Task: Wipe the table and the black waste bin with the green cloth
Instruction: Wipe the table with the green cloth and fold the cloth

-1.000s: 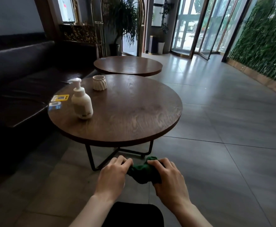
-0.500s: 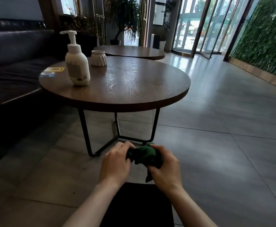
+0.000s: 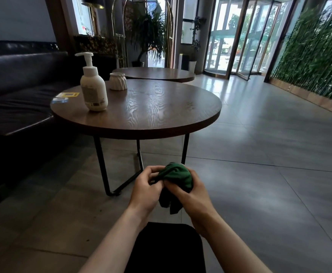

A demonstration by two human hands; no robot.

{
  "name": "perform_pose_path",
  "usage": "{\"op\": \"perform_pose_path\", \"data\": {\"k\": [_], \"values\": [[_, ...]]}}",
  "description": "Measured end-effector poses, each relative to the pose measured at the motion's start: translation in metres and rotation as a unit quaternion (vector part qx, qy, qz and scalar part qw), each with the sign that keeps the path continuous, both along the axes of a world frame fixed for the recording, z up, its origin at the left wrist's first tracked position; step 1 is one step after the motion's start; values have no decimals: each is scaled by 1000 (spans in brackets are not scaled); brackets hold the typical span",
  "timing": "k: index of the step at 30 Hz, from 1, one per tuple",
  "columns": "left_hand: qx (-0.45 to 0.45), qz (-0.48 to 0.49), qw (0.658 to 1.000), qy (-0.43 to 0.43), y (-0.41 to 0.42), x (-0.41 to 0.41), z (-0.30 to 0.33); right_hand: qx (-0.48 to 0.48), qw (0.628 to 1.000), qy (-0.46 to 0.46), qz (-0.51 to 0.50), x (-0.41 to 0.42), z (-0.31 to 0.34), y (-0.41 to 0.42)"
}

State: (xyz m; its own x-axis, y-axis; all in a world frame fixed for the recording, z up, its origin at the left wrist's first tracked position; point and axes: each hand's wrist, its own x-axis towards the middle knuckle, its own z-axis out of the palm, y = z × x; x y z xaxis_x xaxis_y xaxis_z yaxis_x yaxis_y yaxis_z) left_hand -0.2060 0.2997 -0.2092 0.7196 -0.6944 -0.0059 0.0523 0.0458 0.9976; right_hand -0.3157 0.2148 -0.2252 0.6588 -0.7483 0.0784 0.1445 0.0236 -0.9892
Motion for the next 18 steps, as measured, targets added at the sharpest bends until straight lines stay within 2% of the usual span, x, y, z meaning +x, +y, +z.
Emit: {"op": "perform_pose_path", "data": {"k": [5,7,9,11,14,16,18], "values": [[12,-119,993,-13,17,4,10,1,1000,-8,-10,-7,-2,-10],[28,-147,986,-72,28,7,4,9,999,-12,-35,-10,-10,-14],[83,-156,969,-175,43,14,-14,19,998,-14,-62,-15,-18,-17],[161,-152,926,-304,67,18,-43,18,996,-16,-83,-24,-25,-23],[254,-187,816,-483,108,15,-103,9,995,-1,-104,-38,-37,-29],[290,-247,772,-509,130,7,-134,6,993,10,-114,-46,-44,-32],[312,-300,751,-498,143,0,-154,2,993,22,-119,-52,-51,-34]]}}
